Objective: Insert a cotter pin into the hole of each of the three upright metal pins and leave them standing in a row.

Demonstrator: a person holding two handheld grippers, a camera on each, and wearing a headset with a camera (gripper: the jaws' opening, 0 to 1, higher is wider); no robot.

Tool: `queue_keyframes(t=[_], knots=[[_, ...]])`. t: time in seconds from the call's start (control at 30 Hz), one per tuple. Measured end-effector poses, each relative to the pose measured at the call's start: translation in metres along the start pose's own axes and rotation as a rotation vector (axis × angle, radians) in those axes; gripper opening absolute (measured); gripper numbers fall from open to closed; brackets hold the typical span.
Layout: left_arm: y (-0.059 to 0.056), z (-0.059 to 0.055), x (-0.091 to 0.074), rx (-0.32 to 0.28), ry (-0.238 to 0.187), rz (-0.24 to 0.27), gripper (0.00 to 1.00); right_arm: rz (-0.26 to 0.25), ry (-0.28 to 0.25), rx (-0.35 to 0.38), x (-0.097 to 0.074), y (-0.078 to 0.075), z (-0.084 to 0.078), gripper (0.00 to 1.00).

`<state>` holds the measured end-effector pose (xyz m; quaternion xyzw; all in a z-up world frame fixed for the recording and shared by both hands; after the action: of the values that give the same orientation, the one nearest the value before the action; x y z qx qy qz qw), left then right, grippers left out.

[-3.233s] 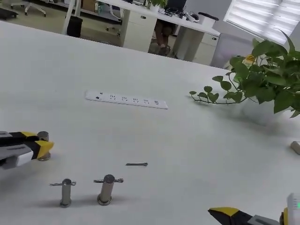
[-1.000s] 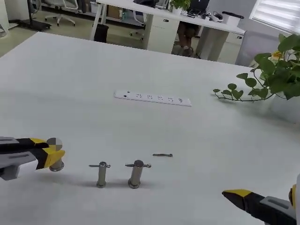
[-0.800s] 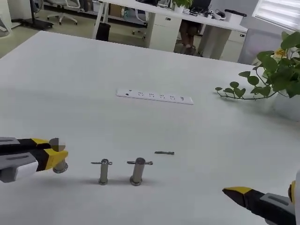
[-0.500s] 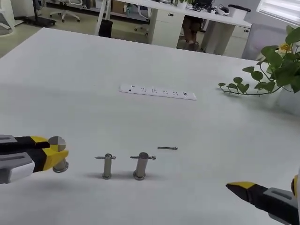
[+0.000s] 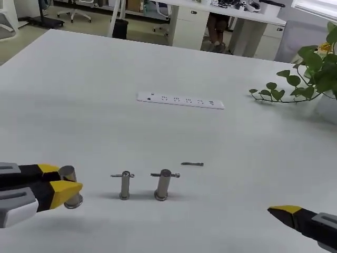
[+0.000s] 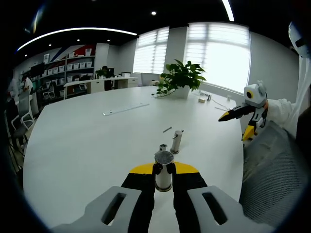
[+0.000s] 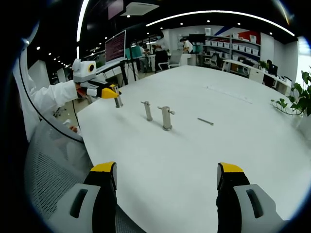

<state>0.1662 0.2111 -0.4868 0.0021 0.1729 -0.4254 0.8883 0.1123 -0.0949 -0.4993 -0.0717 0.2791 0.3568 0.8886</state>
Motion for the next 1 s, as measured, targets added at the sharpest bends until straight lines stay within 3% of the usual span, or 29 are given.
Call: queue_keyframes(t=[0.33,0.57,1.0], knots=[[-0.019,0.003,0.016,0.031,0.01,-0.076,0.1,0.007,0.005,-0.003,0.002,0.002,0.0,0.83],[-0.03,-0.002,0.03,0.043,0.026,-0.124,0.1,0.005,0.009,0.0,0.002,0.002,-0.001,0.83],[-0.04,-0.008,0.049,0.073,0.049,-0.196,0.1,0.001,0.025,-0.003,0.002,0.001,-0.004,0.82]])
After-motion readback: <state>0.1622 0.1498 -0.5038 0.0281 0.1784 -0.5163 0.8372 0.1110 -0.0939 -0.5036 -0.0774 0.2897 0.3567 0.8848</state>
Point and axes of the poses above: the centre of the closed fingertips' face, and the gripper's own axes: x roughly forward along the fingers, y roughly to its left, z roughly out of its top, the point moved 6 cm from there along -x, roughly backward along the fingers, and after that the axes turned 5 degrees about -y, right-handed, at the moved point
